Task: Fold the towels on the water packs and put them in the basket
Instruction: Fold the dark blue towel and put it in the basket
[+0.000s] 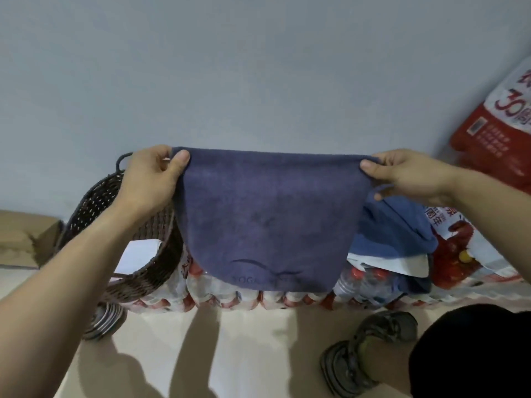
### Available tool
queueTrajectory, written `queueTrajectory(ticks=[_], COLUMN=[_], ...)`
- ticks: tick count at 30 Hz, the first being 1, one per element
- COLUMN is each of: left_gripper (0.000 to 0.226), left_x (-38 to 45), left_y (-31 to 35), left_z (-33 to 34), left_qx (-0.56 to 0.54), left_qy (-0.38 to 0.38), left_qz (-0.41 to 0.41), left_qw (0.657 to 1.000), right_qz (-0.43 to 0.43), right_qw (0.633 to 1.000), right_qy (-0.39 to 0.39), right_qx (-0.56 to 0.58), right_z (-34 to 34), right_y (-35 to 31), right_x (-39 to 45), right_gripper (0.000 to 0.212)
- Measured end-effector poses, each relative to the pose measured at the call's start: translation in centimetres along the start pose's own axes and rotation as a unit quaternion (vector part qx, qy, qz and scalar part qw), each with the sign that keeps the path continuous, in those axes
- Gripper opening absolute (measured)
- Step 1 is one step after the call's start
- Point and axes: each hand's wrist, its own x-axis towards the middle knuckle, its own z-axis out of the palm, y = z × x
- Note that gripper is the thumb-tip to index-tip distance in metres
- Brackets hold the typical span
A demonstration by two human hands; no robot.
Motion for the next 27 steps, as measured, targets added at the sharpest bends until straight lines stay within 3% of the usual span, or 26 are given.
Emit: queueTrajectory(ticks=[3, 8, 11, 14, 18, 23, 27], left_gripper=[0.034, 0.027, 0.034, 0.03, 0.03, 0.022, 0.03], left_x=[1.7, 2.3, 1.2, -1.9, -7.0, -11.8, -13.1], left_y=[1.2, 2.2, 0.3, -2.4, -6.3, -9.7, -11.2], left_z=[-0.3, 0.1, 0.3, 1.3, 3.3, 4.2, 4.2], left_qx=[0.047, -0.197, -0.173, -0.072, 0.015, 0.031, 0.025], left_qy=[-0.003, -0.045, -0.049, -0.055, -0.133, -0.25, -0.271], left_qz=[0.016, -0.01, -0.004, 0.015, 0.031, -0.008, -0.072], left_qw=[0.999, 0.979, 0.984, 0.996, 0.991, 0.968, 0.96], right_qz=[-0.028, -0.057, -0.065, -0.043, 0.061, 0.11, 0.159], right_qw=[0.997, 0.98, 0.978, 0.987, 0.997, 0.98, 0.955], right_qy=[0.067, 0.13, 0.102, 0.077, -0.014, -0.125, -0.164], right_qx=[-0.024, 0.143, 0.168, 0.134, 0.045, -0.105, -0.188], right_z=[0.3, 0.5, 1.3, 2.8, 5.2, 6.9, 7.3], right_y=[0.5, 0.5, 1.5, 3.5, 7.3, 10.2, 10.9], right_x=[0.8, 1.4, 1.4, 1.3, 0.6, -0.9, -0.9], right_gripper=[0.032, 0.028, 0.03, 0.028, 0.023, 0.041, 0.035])
